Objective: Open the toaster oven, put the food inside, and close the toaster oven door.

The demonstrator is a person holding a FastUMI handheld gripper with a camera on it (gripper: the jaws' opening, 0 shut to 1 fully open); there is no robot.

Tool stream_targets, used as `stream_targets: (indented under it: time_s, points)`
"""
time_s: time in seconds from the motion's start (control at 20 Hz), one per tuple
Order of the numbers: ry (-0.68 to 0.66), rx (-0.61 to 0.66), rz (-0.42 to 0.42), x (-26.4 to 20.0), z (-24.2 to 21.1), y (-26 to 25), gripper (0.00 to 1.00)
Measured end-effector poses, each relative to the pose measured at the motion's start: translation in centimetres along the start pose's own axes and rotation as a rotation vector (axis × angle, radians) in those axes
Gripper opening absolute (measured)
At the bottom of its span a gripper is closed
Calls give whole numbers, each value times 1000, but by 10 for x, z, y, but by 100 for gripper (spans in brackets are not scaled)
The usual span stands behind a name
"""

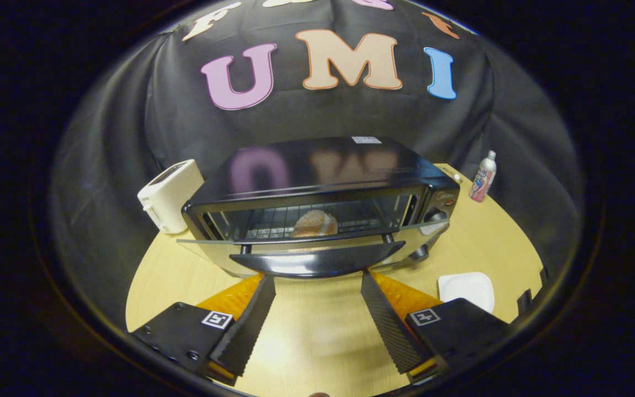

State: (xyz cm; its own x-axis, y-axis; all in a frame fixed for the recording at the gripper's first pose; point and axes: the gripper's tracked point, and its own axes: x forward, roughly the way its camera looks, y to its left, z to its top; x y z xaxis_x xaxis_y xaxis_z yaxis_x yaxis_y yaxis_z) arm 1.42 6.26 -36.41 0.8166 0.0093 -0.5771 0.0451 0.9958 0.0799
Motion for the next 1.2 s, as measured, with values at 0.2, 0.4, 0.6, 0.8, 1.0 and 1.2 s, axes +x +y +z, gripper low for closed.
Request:
stream_targets:
  time_s: [0.2,0.4,0.6,0.8,1.0,1.2]
  points:
    - [-14,6,-1,4,8,-2,100]
    - [-18,14,-2,3,10,-1,99]
    - [-23,12,-4,0,10,-1,99]
    - [-30,9,-10,-9,10,-5,99]
    - [-59,9,-9,-25,25,-10,99]
    - [-124,-25,-24,-45,58,-21,99]
